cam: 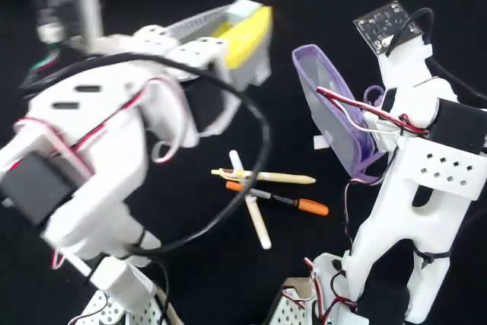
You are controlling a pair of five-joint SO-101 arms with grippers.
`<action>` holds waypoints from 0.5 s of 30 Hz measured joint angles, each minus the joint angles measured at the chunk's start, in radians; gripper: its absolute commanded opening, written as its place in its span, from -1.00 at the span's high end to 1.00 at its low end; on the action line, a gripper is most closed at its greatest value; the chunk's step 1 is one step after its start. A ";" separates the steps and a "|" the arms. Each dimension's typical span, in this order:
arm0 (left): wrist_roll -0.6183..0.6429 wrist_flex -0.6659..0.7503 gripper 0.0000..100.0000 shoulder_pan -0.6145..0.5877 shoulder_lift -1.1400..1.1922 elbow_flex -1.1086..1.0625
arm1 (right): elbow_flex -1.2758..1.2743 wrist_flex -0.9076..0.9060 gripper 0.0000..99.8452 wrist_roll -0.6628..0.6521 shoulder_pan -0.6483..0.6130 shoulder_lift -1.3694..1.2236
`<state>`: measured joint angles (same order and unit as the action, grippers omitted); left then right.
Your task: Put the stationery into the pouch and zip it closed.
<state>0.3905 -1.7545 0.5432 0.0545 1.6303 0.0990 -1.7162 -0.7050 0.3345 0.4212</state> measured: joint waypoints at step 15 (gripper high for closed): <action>0.028 -0.002 0.94 -0.097 -0.310 -0.295 | 0.000 0.000 0.98 0.000 0.000 0.000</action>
<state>0.4181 -1.7561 0.4465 -0.2555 1.3357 0.0990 -1.7162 -0.7050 0.3345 0.4212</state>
